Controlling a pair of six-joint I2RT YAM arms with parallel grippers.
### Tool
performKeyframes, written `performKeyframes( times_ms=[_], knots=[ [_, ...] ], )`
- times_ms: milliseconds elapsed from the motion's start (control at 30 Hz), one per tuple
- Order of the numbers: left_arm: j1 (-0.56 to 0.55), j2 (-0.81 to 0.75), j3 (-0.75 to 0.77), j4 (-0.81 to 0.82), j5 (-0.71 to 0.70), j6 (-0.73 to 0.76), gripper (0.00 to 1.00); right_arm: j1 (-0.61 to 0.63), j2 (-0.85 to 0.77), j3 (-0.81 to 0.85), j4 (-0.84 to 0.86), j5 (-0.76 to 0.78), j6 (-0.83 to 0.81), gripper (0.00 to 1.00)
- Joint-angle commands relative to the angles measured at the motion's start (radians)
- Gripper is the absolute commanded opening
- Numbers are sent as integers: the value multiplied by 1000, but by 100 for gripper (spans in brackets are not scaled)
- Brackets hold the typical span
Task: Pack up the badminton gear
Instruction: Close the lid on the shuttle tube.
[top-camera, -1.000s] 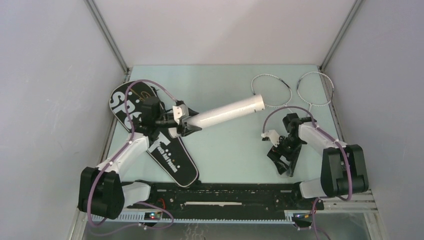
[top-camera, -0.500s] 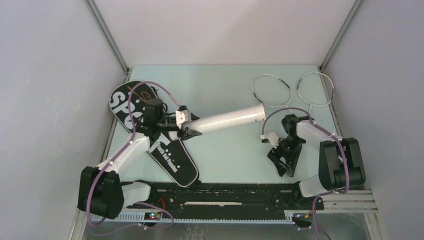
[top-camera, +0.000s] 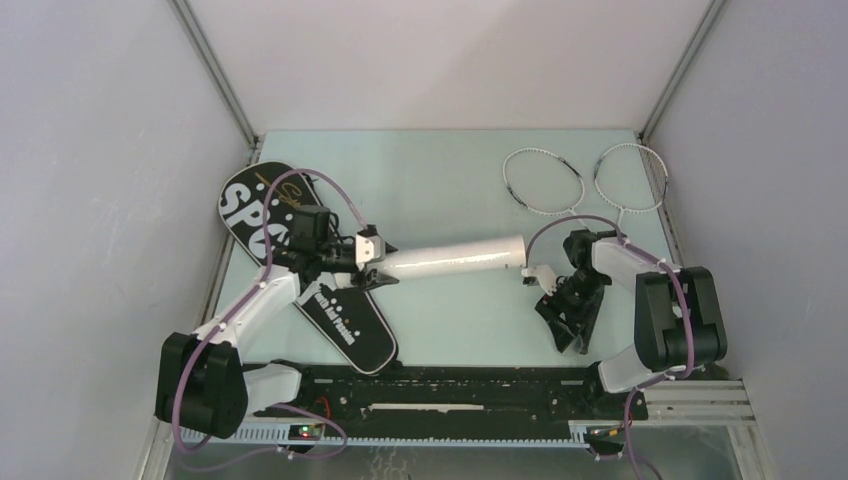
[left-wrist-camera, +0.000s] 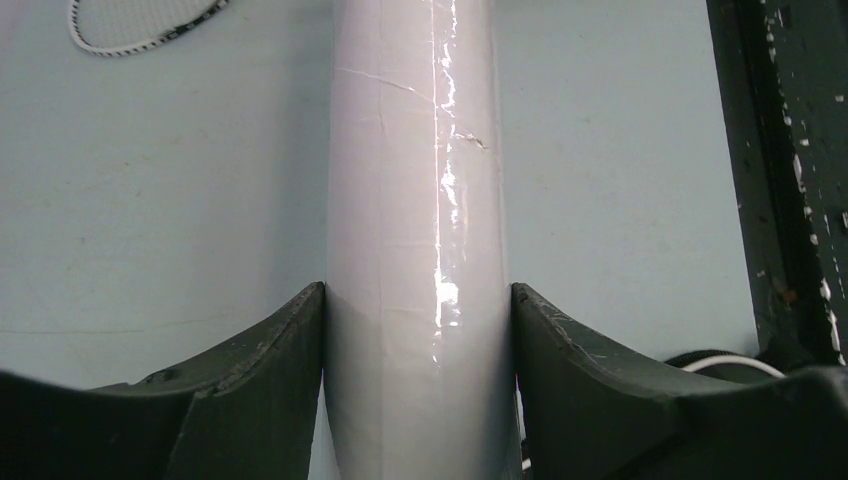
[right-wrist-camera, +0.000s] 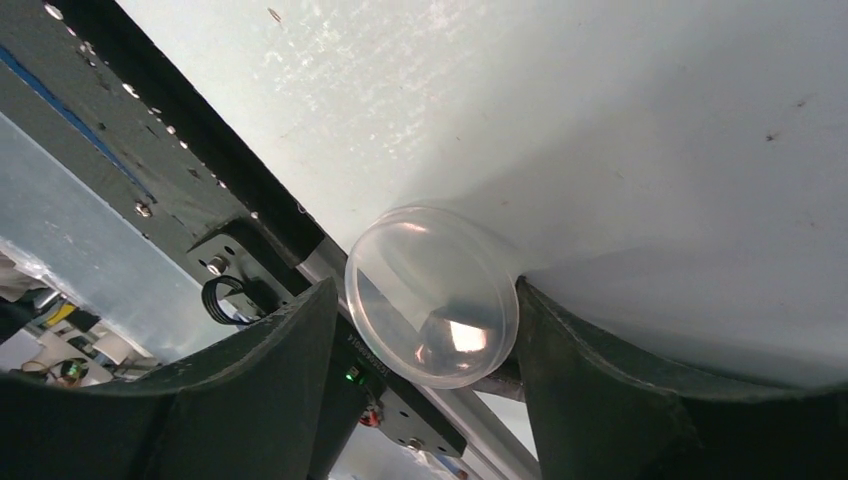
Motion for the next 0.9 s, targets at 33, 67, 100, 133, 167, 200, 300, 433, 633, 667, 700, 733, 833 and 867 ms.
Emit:
performKeyframes(
  times_ms=[33, 67, 100, 133, 167, 200, 300, 433, 633, 667, 700, 733, 833, 867],
  knots=[
    [-6, -35, 12, -139, -2, 212, 49, 8, 31, -9, 23, -90, 20, 69],
    [-6, -36, 5, -143, 0, 227, 49, 8, 37, -5, 24, -96, 24, 67],
    [-6, -34, 0, -145, 1, 239, 50, 8, 43, -1, 22, -106, 26, 64],
    [-6, -31, -2, -146, 1, 246, 50, 8, 48, 7, 21, -115, 31, 61],
    [-6, -28, -4, -151, -1, 255, 49, 7, 53, 12, 18, -122, 34, 58],
    [-6, -25, -5, -154, -2, 263, 49, 7, 54, 17, 16, -127, 37, 56],
    [-6, -21, -12, -154, -6, 275, 49, 7, 45, 35, 4, -131, 45, 51],
    [-6, -23, -14, -154, -11, 281, 49, -2, 27, 65, -26, -145, 50, 43],
    [-6, -15, -13, -154, -7, 286, 49, -12, 10, 95, -68, -166, 52, 19],
    [-6, -15, -12, -154, -6, 287, 49, -11, 5, 96, -70, -165, 52, 15],
    [-6, -17, -12, -154, -7, 287, 49, -13, 1, 96, -73, -165, 52, 11],
    [-6, -16, -13, -154, -8, 287, 49, -13, -3, 96, -76, -163, 52, 8],
    [-6, -18, -12, -154, -10, 288, 49, -16, -22, 102, -85, -162, 54, 1],
    [-6, -20, -13, -154, -10, 288, 49, -18, -30, 109, -93, -163, 55, 0]
  ],
)
